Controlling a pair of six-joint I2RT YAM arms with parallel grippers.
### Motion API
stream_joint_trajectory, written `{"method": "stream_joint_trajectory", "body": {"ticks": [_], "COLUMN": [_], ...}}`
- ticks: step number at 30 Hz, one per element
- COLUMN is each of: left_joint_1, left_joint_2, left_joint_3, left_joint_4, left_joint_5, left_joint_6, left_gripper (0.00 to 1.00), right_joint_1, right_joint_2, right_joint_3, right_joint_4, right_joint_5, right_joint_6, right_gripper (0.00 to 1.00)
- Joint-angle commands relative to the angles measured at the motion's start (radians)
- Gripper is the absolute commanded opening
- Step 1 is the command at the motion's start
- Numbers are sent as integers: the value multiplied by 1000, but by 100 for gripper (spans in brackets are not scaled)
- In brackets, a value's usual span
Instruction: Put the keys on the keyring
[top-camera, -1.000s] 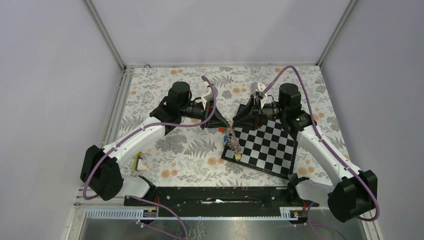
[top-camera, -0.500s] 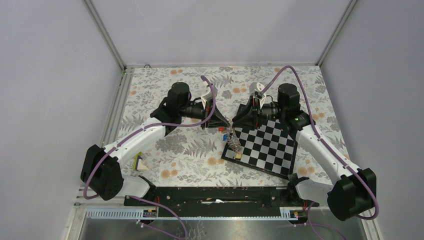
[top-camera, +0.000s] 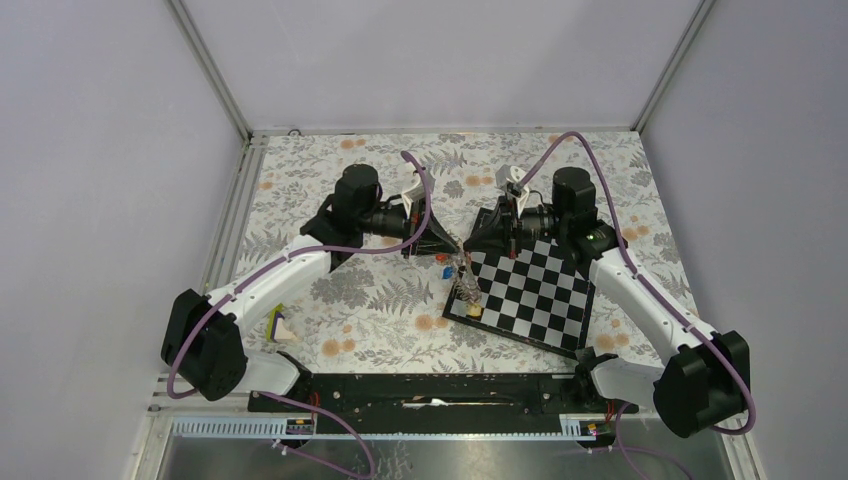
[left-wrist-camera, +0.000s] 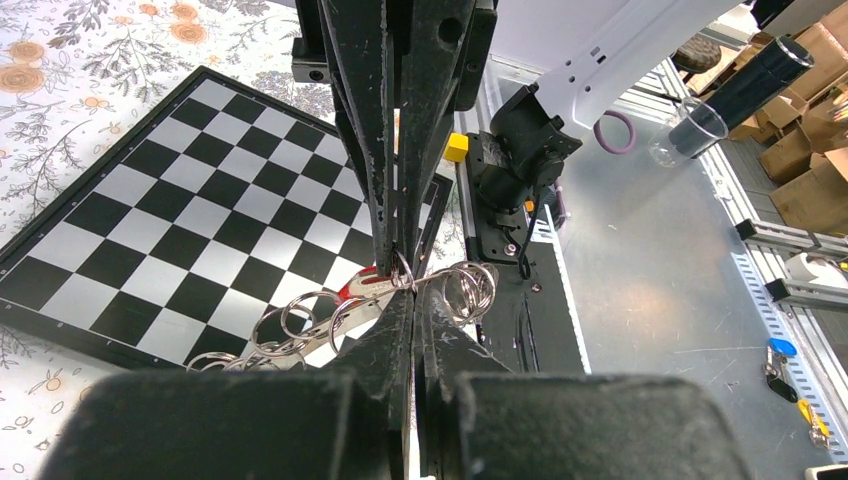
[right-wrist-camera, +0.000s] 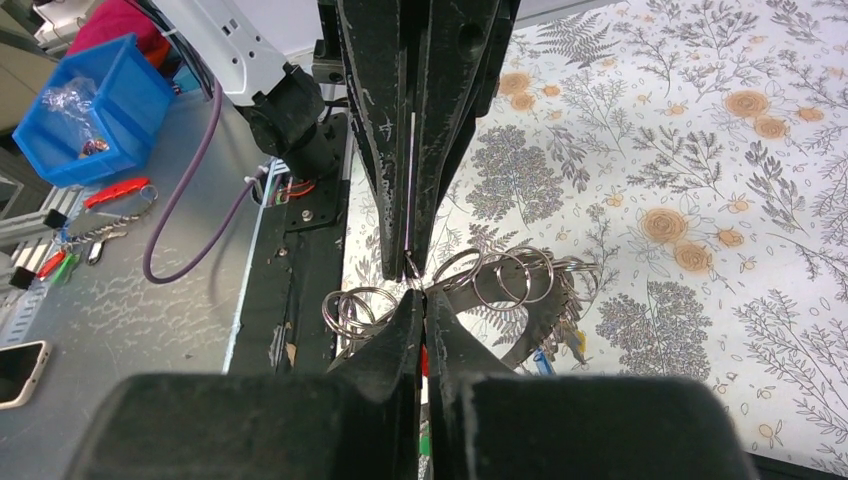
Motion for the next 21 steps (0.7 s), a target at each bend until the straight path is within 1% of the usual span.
{"method": "stream_joint_trajectory", "body": {"ticks": [1,2,5,8,9,11,14,19,21], "left_joint_1": [5,4,5,4,4,3,3,2,2], "left_joint_2": [-11,-11,-5,14,23,37,43,48,44], "left_joint_3": [4,7,38,103,122,150,157,161,159], "left_joint_4": [61,46,-30,-114,-146,-182,-197,-219,-229], "left_joint_5": [-1,-19,-96,-163,-176,-183,-192,-180,-160], "left_joint_6": [49,67,144,222,239,258,266,280,287], "left_gripper": [0,1,19,31,33,35,38,40,43], "right_joint_1": [10,10,21,67,81,93,100,102,104], "right_joint_2": [-21,-27,-41,-35,-32,-33,-32,-31,-29], "right_joint_3": [8,7,14,68,79,90,95,101,100], "right_joint_4": [39,39,15,-144,-184,-205,-206,-204,-205], "right_joint_5": [19,28,71,175,215,262,290,305,312], "right_joint_6": [4,3,-17,-140,-178,-205,-205,-204,-205], "right_gripper": [0,0,0,0,0,0,0,0,0]}}
